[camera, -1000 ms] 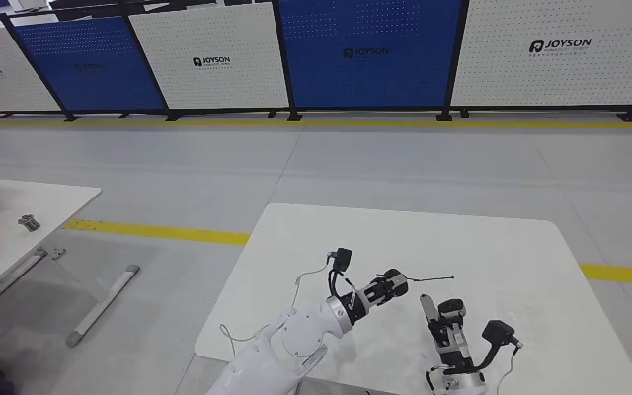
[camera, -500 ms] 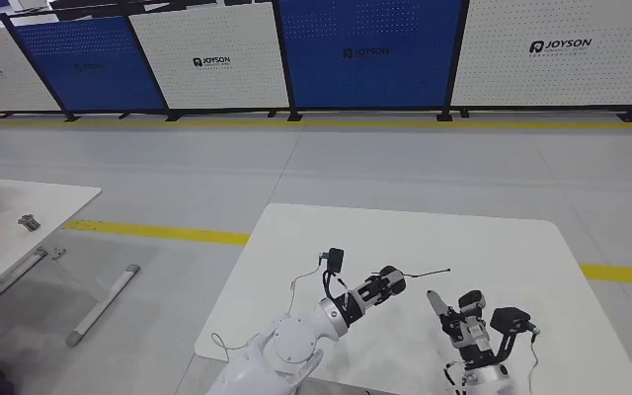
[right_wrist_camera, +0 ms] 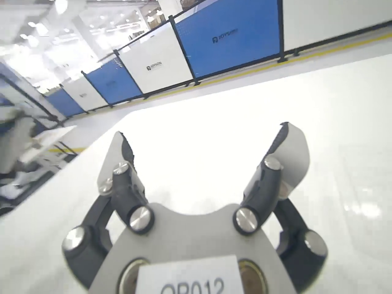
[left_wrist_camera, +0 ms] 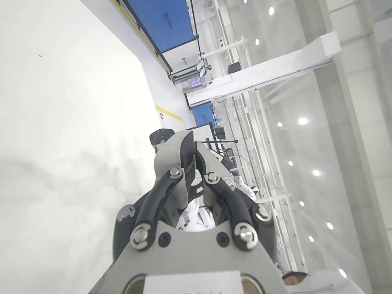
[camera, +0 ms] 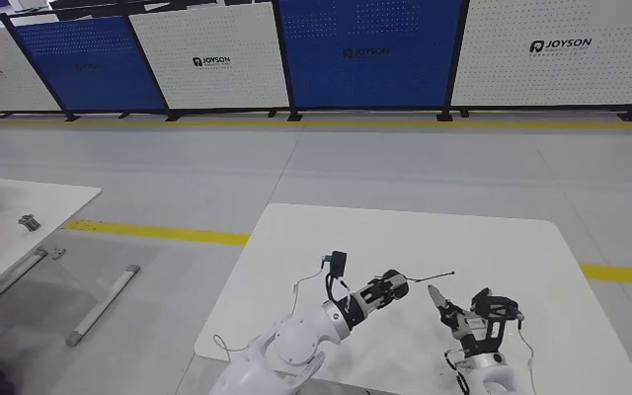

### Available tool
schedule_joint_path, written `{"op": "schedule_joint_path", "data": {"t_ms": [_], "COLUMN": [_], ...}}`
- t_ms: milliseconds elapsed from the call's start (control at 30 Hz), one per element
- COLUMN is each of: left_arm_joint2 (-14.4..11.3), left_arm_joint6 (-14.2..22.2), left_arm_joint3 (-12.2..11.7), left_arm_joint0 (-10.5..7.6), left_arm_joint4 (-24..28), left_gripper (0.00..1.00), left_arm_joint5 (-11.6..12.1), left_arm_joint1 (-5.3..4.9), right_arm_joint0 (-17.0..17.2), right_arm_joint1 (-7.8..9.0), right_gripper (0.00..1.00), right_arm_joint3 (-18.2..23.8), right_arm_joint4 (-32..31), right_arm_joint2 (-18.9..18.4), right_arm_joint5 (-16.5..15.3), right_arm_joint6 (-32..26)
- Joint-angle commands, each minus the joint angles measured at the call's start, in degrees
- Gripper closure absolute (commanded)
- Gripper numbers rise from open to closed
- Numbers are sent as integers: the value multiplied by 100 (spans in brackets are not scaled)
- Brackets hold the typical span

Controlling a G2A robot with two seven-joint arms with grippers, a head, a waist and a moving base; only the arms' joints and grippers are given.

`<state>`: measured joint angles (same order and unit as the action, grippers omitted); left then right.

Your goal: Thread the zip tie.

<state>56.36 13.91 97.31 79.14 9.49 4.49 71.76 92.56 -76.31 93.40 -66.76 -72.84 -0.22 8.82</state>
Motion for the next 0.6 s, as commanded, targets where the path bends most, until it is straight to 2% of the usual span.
{"op": "schedule_joint_path", "data": {"t_ms": [0,200,233,333,433,567], "left_arm_joint2": [-31,-33,-33,-62,-93,-96], "left_arm_joint6": [-19,-23,-23,-53,-35,-44], "left_arm_joint3": [-29,-34,-34,-46,-38,-29], "left_arm_joint0": [-34,-39,-39,-36,-45,-48], "left_arm_joint4": [49,55,55,73,94,97], "left_gripper": [100,100,100,100,100,100], "left_arm_joint5": [-32,-38,-38,-48,-22,0], "left_arm_joint1": [12,14,14,21,27,29], "right_arm_joint0": [-100,-109,-103,-82,-96,-110], "right_arm_joint1": [-1,-3,-3,25,49,53], "right_gripper": [0,0,0,0,0,0], "right_arm_joint3": [-147,-154,-146,-188,-242,-266], "right_arm_joint4": [-459,-459,-387,422,663,732], "right_arm_joint2": [119,131,153,-32,-172,-195], "right_arm_joint5": [-205,-202,-310,-1132,-1341,-1349], "right_arm_joint6": [-23,-36,-53,-120,-231,-315]}}
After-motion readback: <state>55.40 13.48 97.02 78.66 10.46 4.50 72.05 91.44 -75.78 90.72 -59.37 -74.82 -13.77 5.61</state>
